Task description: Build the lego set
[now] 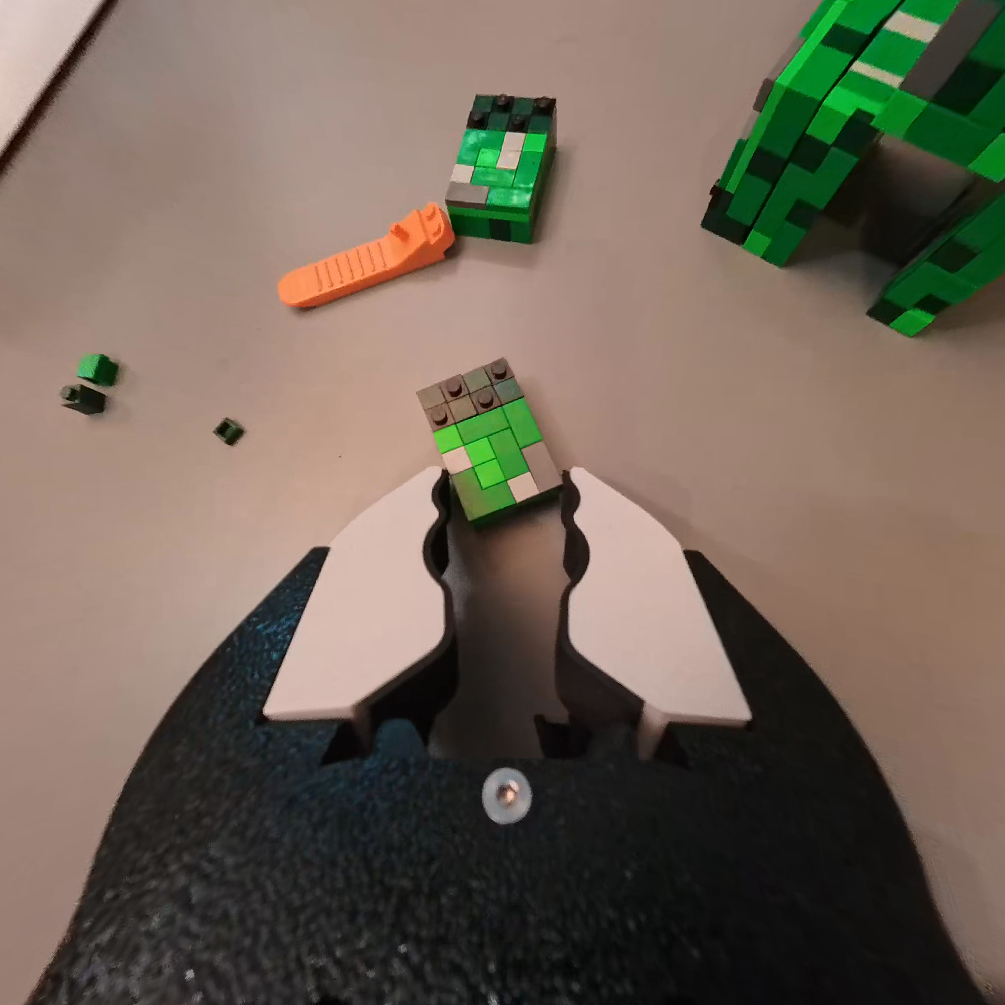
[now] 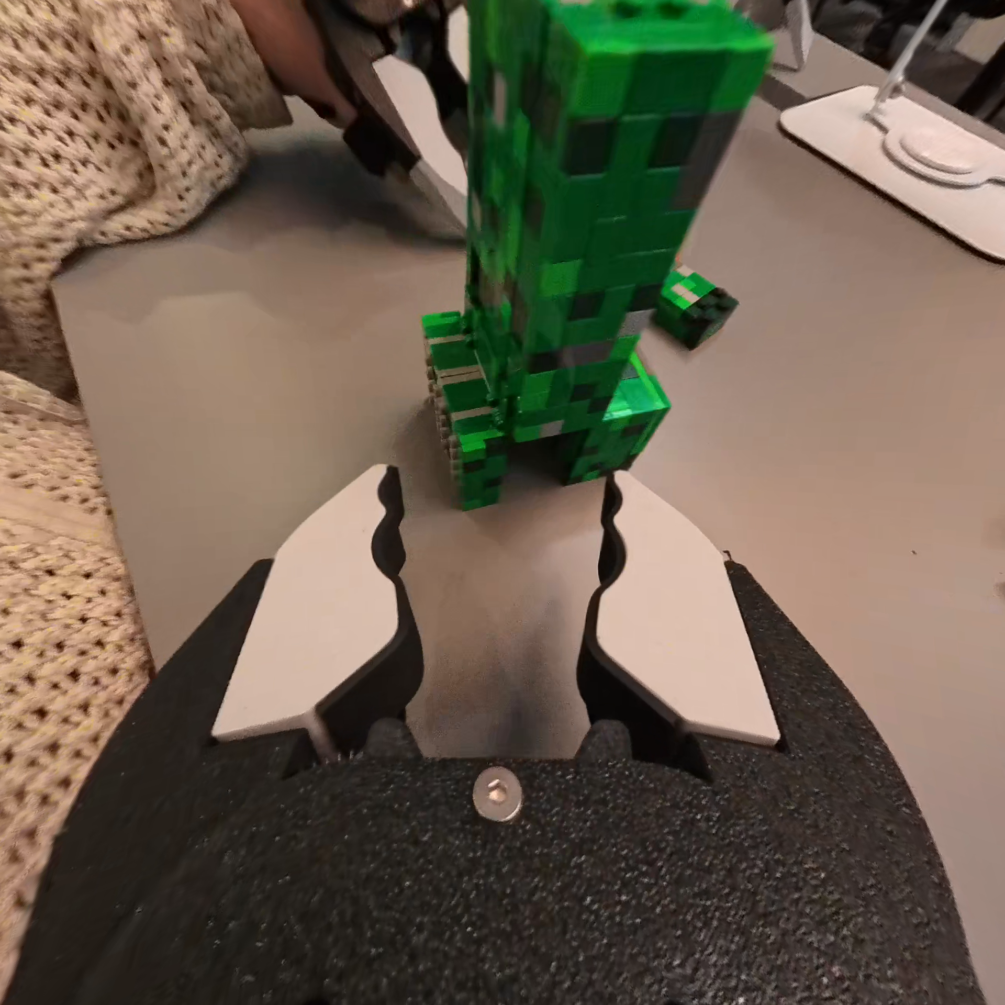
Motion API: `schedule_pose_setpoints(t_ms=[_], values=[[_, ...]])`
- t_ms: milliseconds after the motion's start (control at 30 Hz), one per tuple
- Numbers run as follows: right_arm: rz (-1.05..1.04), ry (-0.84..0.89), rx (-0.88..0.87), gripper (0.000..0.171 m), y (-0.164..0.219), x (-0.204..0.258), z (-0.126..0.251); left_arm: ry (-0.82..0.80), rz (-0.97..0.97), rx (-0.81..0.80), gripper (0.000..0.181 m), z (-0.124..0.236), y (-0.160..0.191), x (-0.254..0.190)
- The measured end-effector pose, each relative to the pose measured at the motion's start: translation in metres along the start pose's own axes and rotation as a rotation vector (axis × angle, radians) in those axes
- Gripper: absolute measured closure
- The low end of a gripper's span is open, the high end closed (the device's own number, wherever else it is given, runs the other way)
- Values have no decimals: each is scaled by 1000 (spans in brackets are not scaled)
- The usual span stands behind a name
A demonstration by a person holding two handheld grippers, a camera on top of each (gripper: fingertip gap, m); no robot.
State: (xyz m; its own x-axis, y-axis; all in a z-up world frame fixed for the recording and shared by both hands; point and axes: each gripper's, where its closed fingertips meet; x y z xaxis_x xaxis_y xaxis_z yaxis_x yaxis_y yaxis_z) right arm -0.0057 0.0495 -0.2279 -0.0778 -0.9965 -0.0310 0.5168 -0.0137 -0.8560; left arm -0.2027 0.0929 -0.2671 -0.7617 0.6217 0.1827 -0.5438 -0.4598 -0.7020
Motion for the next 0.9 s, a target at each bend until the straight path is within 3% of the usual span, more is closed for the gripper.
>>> schedule_pose_setpoints(t_ms=[233,733,833,900], values=[[-4,67,67,110,10,-12,-18,-46,-66,-14,143,13,1,-17],[-43,154,73,115,13,-73,-18,90,-169,-104,143,45,-22,-87],[-32,310,70,116,12,-96,15,59,-200,-80,143,50,-20,-88],[3,324,-20,121,-7,-86,38,63,-233,-65,143,54,-18,-95]])
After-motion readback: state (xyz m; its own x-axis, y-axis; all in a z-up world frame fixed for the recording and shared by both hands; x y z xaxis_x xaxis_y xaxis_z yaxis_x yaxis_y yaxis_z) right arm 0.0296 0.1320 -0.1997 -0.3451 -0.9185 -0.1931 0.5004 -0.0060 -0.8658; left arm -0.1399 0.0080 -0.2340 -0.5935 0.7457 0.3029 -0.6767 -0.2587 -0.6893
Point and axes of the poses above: each gripper's, where its closed fingertips meet, z back along the fingers, y out of its underside, x = y × z across the jaws, and after that the axes turned 6 degrees about -y, right-handed
